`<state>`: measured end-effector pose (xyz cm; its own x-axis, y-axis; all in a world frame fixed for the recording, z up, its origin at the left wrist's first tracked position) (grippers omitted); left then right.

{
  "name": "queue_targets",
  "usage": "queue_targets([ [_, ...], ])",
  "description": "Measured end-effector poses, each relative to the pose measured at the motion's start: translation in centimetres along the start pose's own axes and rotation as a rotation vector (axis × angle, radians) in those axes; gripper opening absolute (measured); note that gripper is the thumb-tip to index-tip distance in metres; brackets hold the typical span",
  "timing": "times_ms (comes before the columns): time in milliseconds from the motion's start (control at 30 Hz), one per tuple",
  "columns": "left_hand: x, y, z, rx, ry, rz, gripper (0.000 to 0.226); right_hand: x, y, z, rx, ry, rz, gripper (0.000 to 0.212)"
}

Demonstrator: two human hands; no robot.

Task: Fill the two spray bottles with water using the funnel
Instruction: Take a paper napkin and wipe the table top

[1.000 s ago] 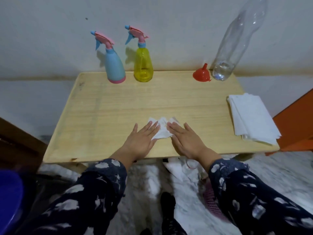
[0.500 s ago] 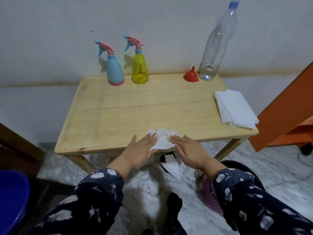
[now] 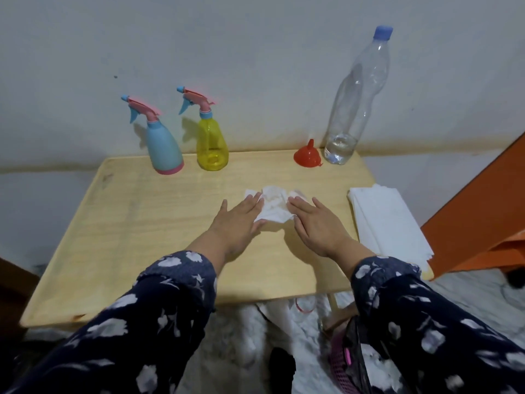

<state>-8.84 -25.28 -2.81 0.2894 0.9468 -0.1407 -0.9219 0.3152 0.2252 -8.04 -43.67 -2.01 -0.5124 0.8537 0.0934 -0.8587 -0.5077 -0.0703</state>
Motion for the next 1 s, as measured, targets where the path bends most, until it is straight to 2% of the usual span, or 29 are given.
queue_targets([
  [67,0.4,-3.1,0.8,-0.006,0.013,0.017,0.058,-2.3,-2.9,-0.3,0.015,-0.001,-0.010,0.052],
  [133,1.2,-6.3,1.1,-0.004,0.029,0.046,0.058,-4.5,-5.8,-0.8,0.026,-0.013,-0.014,0.047],
  [367,3.6,-14.9,0.1,0.059,0.155,0.156,0.060,-8.9,-13.1,-4.2,0.104,-0.029,-0.014,0.051],
  [467,4.4,-17.3,-0.2,0.030,0.188,0.186,0.062,-9.6,-15.4,-5.3,0.101,0.028,0.040,0.063],
  [733,5.5,-19.2,0.1,-0.080,0.206,0.143,0.074,-10.4,-18.7,-6.9,0.190,0.009,0.180,0.054],
  [867,5.3,-19.7,-0.2,-0.018,0.082,0.093,0.064,-10.5,-18.7,-7.0,0.198,0.047,0.202,0.052],
  [1000,4.2,-18.7,-0.9,-0.042,0.057,0.064,0.059,-10.5,-17.1,-6.9,0.182,0.016,0.187,0.051],
])
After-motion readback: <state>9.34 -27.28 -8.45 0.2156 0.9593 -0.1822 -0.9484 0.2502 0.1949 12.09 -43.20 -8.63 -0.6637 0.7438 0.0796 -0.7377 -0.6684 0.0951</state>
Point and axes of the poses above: each hand's wrist, its own y-axis away from the middle knuckle, its own z-axis out of the back of the hand, x = y × z, the point moved 4 cm from there along -y, towards the middle knuckle, and after that the axes turned 3 degrees about y, right-handed, at the moved point
